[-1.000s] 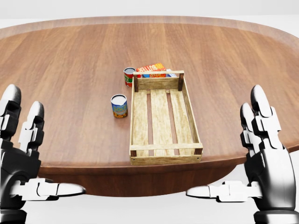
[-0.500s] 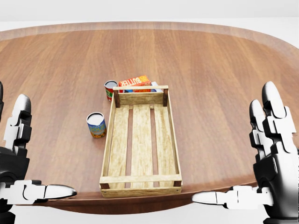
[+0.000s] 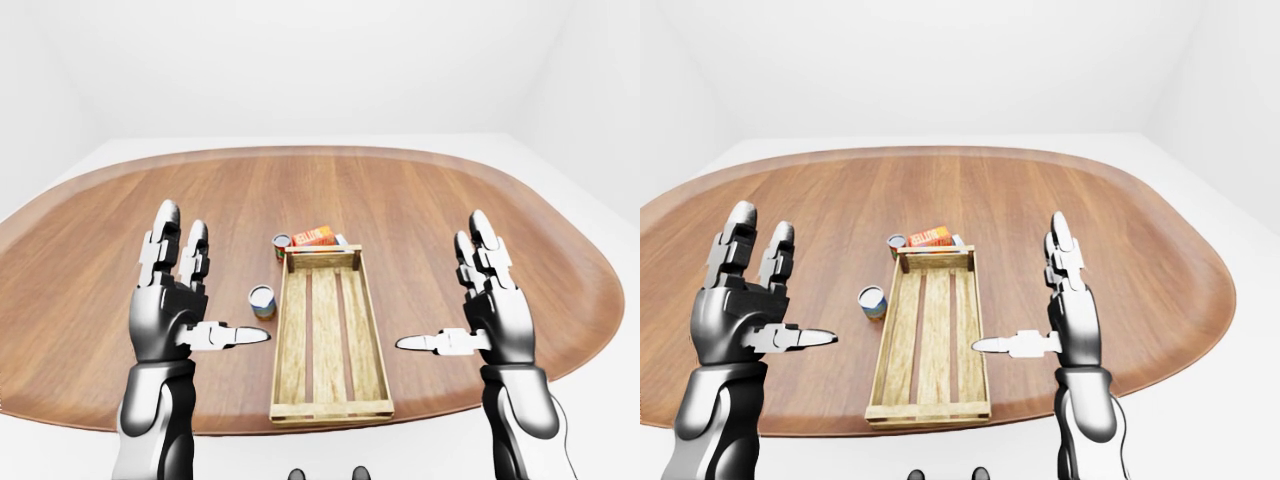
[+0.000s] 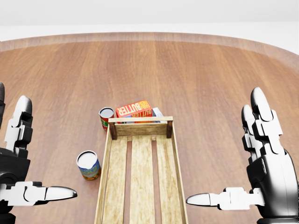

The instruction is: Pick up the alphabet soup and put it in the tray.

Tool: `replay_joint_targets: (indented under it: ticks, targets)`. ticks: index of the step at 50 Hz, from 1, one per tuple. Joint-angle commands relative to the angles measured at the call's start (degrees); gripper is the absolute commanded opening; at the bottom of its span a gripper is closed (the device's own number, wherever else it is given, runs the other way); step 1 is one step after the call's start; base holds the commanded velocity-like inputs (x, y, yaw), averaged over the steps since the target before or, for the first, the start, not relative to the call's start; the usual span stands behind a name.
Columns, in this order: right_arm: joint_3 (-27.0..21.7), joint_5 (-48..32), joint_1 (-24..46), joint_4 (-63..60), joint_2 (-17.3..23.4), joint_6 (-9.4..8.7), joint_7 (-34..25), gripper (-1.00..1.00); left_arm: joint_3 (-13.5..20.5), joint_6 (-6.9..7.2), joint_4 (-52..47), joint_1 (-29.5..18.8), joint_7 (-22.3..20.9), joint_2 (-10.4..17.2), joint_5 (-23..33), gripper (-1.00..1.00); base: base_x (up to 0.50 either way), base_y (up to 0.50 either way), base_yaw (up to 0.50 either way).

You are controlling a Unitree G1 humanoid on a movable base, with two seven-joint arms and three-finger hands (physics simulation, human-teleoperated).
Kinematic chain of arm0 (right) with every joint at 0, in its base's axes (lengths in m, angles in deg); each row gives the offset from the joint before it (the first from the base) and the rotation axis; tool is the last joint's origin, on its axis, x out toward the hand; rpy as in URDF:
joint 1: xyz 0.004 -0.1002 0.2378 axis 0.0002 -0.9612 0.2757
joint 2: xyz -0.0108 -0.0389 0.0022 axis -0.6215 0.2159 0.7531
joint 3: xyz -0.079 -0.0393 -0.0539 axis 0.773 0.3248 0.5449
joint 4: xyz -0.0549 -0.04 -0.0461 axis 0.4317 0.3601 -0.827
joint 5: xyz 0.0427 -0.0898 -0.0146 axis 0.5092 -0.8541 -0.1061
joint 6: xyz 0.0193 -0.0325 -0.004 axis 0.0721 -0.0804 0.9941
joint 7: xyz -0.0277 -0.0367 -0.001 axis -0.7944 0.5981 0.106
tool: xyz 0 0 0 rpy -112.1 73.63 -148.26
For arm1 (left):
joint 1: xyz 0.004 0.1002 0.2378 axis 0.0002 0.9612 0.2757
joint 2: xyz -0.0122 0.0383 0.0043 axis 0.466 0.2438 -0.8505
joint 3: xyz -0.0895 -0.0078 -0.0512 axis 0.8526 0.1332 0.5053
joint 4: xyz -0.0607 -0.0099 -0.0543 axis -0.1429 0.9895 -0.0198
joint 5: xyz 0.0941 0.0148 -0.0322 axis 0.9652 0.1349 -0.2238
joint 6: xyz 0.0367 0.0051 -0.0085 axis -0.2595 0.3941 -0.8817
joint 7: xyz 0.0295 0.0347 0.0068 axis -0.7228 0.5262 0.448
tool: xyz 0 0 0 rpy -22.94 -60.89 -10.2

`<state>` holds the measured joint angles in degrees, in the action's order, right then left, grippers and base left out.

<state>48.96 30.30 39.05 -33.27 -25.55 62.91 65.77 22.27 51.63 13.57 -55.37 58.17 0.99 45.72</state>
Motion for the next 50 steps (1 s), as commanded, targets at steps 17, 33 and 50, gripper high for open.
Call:
replay_joint_targets:
  ticks: [17,33,50]
  targets:
    - [0.34,-2.14,-0.33,-0.77,-0.01,0.00,0.18,0.98,0.48,0.00,-1.57,-0.02,0.03,0.32,-1.68,1.00,0.50,0.00,0.00]
    - [-1.03,-0.52,-0.23,-1.56,-0.39,0.00,0.82,0.98,2.06,0.00,-3.83,-1.58,-1.66,2.14,0.79,1.00,0.32,0.01,0.00]
    - [-2.54,0.16,-0.43,-5.60,-0.80,0.00,0.53,0.98,1.39,0.00,0.71,-5.47,-25.75,11.59,37.60,1.00,0.00,0.00,0.00]
